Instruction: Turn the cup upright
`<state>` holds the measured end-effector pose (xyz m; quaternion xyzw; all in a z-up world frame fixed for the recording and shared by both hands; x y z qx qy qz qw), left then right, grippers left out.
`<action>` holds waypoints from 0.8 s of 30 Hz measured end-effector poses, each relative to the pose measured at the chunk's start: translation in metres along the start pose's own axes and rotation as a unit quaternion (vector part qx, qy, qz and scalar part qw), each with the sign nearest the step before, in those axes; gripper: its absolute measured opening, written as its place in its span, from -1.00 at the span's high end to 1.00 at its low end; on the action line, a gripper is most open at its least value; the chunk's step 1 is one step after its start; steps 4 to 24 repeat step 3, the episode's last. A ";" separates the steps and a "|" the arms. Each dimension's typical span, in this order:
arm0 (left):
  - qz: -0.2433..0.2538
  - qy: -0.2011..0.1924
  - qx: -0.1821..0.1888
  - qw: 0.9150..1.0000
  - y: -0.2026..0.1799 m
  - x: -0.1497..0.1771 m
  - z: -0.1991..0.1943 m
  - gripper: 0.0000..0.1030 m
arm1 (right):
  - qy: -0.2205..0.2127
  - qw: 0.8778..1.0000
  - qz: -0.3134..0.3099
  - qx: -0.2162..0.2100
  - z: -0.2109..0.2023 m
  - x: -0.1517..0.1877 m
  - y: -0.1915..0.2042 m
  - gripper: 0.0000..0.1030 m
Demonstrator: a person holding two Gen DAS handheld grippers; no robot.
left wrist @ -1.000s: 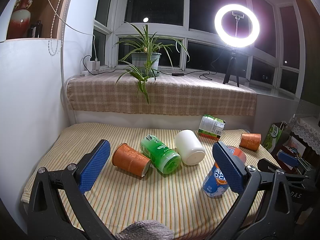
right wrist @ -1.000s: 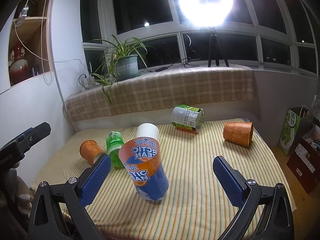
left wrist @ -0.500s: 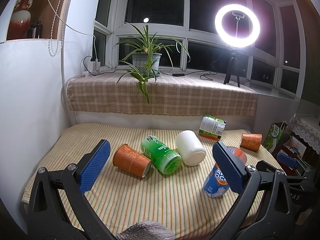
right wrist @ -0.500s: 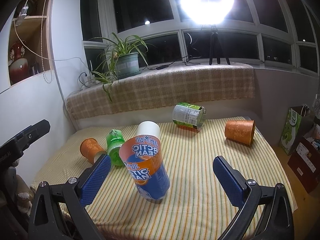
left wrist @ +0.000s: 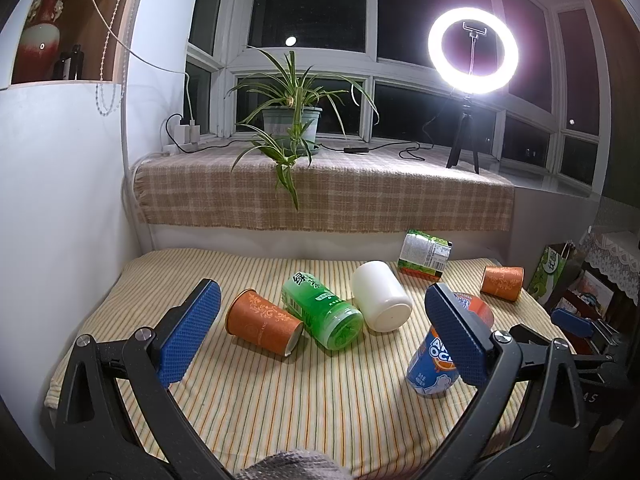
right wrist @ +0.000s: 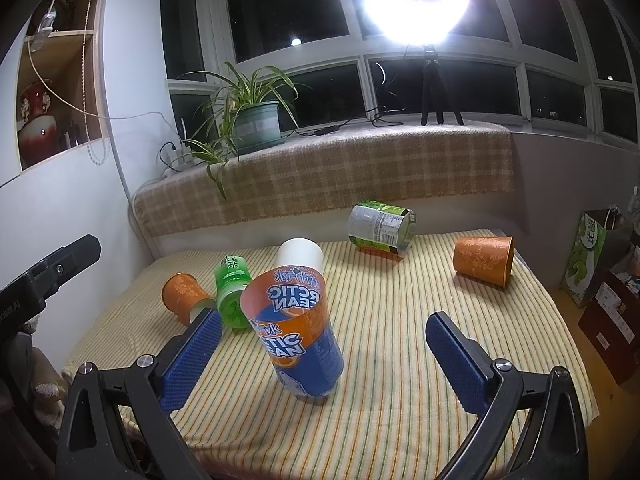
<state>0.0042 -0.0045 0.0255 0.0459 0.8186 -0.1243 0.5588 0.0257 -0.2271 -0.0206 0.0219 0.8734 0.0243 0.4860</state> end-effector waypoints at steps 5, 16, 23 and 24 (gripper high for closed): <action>-0.002 0.001 -0.001 1.000 0.001 0.000 0.000 -1.00 | 0.002 1.000 0.000 -0.001 0.001 0.000 0.001 -1.00; -0.002 0.001 -0.001 1.000 0.001 0.000 0.000 -1.00 | 0.002 1.000 0.000 -0.001 0.001 0.000 0.001 -1.00; -0.002 0.001 -0.001 1.000 0.001 0.000 0.000 -1.00 | 0.002 1.000 0.000 -0.001 0.001 0.000 0.001 -1.00; -0.002 0.001 -0.001 1.000 0.001 0.000 0.000 -1.00 | 0.002 1.000 0.000 -0.001 0.001 0.000 0.001 -1.00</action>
Point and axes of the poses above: each gripper's, at about its wrist camera, not at the fingertips, and z roughly the way its jaws point, y to its left, x to its underside, the point moved 1 cm from there along z, roughly the way its jaws point, and after that the axes turned 13 degrees about x, right-handed, at the moved point
